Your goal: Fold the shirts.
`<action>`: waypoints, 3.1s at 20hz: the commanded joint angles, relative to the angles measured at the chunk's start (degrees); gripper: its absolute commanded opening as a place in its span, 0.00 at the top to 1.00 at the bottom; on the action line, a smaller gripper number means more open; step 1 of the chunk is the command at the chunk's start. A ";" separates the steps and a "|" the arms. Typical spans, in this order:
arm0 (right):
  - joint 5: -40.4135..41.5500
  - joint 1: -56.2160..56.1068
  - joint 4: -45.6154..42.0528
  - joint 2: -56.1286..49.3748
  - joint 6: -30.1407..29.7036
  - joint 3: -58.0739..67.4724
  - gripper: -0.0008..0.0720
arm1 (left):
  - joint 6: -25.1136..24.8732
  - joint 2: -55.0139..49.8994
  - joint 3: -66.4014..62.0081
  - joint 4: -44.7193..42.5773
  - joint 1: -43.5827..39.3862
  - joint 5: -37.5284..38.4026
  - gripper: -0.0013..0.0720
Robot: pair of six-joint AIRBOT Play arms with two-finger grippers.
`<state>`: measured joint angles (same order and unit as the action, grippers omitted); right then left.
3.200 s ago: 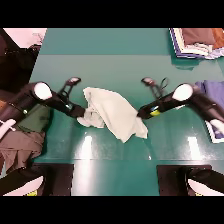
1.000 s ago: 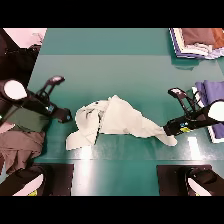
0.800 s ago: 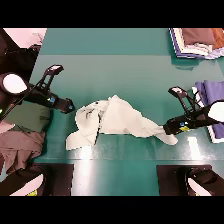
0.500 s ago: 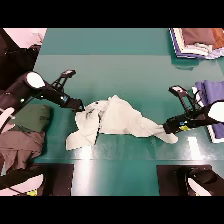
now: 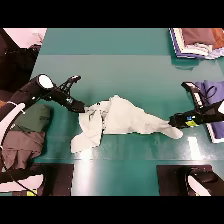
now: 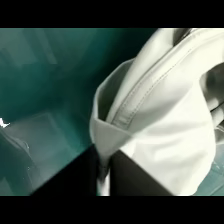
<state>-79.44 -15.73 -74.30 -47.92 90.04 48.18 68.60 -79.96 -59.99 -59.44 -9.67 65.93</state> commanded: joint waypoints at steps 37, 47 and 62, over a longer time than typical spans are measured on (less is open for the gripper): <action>4.92 14.12 3.82 0.15 -10.03 32.02 0.97 | 2.97 32.35 -23.12 -28.68 0.13 -8.66 0.94; 0.87 14.12 3.58 4.55 -10.21 57.40 0.97 | 3.58 38.16 -54.58 -24.65 0.13 -1.75 0.94; -14.97 14.10 3.72 -27.19 -7.21 40.92 0.97 | 2.93 13.99 -20.31 -20.04 0.13 4.66 0.94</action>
<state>-97.10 -1.63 -70.76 -68.42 82.72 97.10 72.95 -58.02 -89.43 -79.46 -9.54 73.01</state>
